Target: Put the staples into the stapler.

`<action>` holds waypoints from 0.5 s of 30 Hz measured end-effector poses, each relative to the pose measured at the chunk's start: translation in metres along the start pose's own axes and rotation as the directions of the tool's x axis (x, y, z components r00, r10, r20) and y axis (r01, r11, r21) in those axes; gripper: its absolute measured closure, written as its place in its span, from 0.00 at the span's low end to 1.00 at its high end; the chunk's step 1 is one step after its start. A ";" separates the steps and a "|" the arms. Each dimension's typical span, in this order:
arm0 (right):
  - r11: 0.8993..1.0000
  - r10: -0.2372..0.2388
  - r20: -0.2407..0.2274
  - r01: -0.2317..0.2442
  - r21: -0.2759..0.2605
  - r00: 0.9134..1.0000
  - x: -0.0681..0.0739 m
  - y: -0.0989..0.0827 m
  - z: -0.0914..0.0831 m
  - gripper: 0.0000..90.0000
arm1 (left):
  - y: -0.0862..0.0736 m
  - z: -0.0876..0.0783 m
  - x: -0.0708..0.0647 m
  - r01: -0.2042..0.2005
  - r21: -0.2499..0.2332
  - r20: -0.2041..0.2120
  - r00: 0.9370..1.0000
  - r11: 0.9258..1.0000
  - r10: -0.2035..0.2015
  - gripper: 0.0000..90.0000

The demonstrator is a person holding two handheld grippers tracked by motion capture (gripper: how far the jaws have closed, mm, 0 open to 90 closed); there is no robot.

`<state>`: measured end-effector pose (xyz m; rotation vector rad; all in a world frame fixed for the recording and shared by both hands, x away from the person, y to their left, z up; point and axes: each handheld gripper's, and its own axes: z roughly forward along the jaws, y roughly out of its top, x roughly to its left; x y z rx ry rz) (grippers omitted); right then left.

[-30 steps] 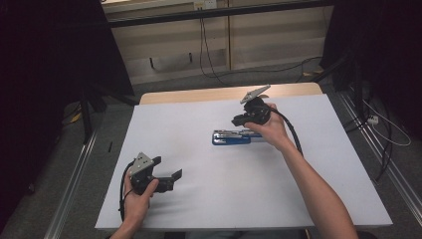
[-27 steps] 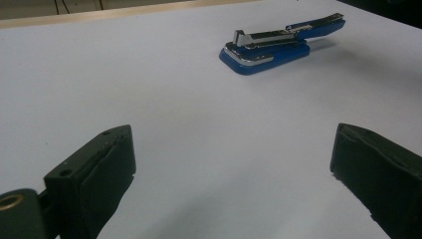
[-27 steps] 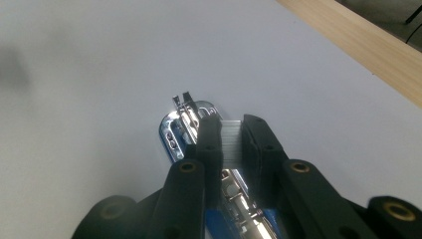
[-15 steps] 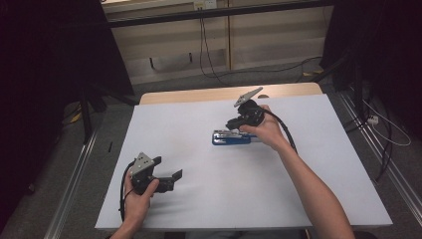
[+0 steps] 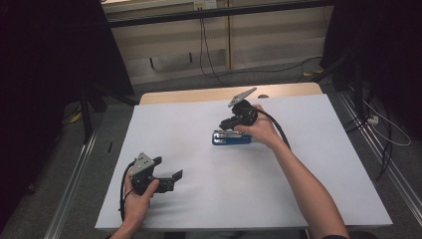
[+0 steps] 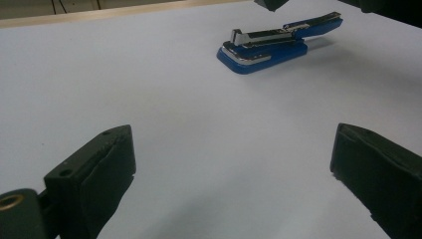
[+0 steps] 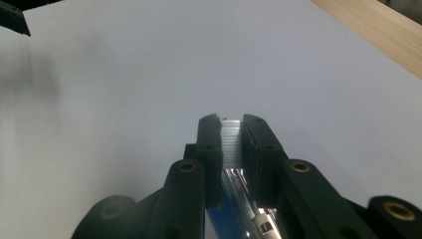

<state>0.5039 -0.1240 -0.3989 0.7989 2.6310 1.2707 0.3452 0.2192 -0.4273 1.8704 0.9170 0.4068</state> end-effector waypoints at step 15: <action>1.000 -0.022 0.002 0.022 -0.002 1.000 -0.005 0.000 0.012 0.88 | 0.000 0.000 0.000 0.000 0.000 0.002 1.000 1.000 0.000 0.05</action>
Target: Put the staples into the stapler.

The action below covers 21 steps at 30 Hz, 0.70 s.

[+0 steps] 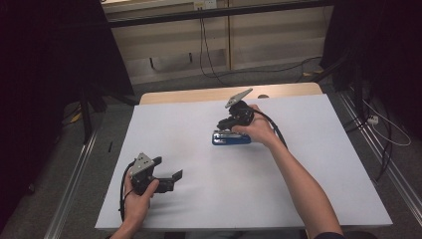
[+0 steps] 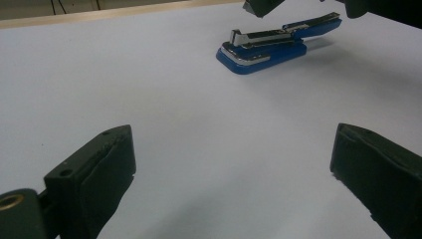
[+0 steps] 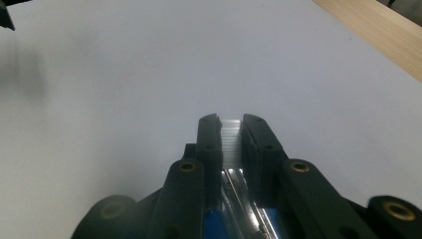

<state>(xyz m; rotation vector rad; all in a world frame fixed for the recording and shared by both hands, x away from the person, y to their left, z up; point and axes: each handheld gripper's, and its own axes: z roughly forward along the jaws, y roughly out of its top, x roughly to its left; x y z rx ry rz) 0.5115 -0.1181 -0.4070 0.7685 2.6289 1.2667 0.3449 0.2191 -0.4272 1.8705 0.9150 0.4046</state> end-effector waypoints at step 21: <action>0.989 -0.141 -0.050 0.142 0.031 0.989 -0.006 0.000 0.007 0.88 | 0.000 0.000 0.000 -0.002 0.003 0.001 1.000 1.000 0.002 0.05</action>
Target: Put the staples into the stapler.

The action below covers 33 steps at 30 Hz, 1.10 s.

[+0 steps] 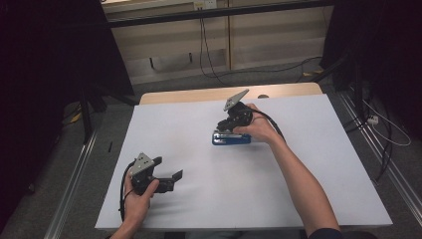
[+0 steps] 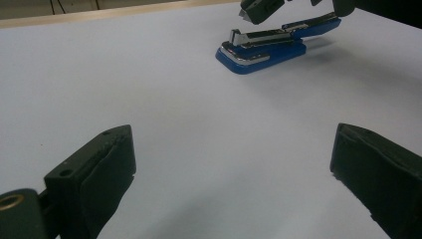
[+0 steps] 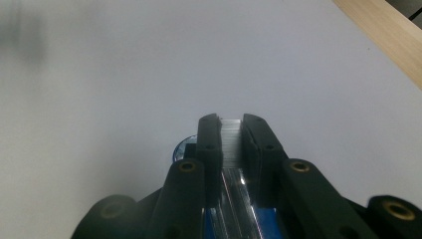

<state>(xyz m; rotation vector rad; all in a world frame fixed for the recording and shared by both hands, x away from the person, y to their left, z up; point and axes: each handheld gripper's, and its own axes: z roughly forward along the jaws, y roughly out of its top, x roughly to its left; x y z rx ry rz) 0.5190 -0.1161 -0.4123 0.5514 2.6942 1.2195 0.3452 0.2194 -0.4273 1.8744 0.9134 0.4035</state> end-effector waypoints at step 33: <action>0.993 -0.110 -0.027 0.111 0.038 0.994 0.002 -0.003 0.011 0.88 | 0.000 -0.001 0.000 -0.007 0.000 0.000 1.000 1.000 0.007 0.05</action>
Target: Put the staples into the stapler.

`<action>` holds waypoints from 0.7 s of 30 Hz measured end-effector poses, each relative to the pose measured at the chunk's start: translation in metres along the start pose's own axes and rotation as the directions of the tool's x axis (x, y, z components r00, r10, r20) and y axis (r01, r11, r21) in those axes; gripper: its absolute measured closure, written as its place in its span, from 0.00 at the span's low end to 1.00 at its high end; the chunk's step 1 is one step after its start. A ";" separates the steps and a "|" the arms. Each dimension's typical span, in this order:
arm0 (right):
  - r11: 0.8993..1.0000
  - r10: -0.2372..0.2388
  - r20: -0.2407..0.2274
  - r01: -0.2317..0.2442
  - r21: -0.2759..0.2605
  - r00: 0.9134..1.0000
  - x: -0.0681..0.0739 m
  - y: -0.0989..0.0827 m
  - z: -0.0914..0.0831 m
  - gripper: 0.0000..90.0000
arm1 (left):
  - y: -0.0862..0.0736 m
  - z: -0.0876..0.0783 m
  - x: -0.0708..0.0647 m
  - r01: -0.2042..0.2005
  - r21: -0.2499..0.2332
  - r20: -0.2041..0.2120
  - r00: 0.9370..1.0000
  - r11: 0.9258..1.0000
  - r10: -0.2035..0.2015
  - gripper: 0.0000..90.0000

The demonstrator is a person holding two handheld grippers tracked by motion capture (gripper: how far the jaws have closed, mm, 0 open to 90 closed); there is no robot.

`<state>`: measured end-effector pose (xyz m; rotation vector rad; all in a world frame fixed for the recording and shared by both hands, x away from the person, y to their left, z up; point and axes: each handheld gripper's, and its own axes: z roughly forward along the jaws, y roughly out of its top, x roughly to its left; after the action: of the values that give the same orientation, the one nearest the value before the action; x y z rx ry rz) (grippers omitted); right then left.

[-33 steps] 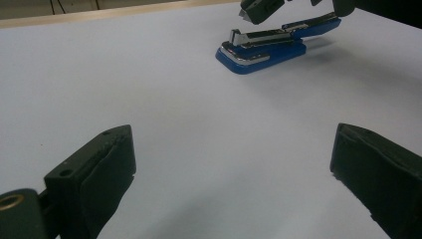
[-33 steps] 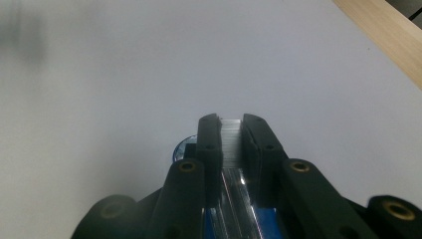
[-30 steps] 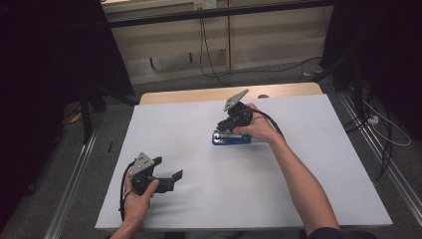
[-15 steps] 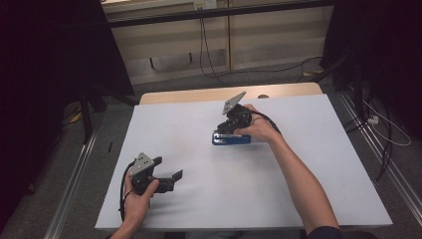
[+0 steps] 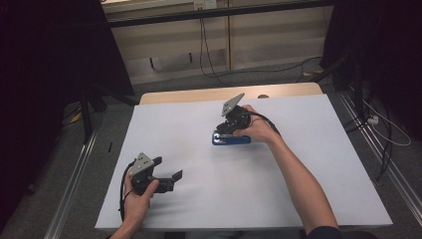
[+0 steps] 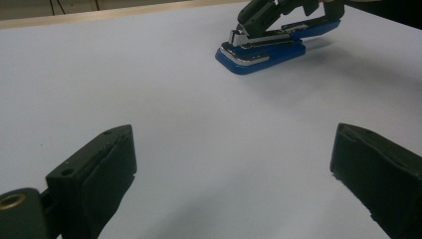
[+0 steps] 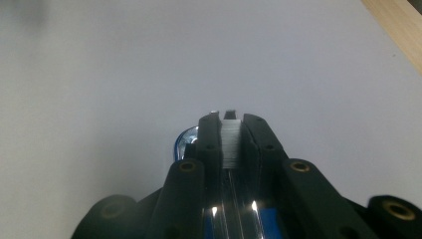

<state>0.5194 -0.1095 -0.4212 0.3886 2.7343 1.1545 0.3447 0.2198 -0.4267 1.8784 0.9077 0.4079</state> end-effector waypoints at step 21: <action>0.999 -0.048 0.000 0.048 0.002 0.999 0.000 -0.002 -0.002 0.88 | 0.000 0.001 0.000 0.005 0.003 0.003 1.000 1.000 -0.005 0.05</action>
<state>0.5188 -0.1121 -0.4210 0.3217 2.7298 1.1396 0.3447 0.2191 -0.4272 1.8782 0.9116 0.4011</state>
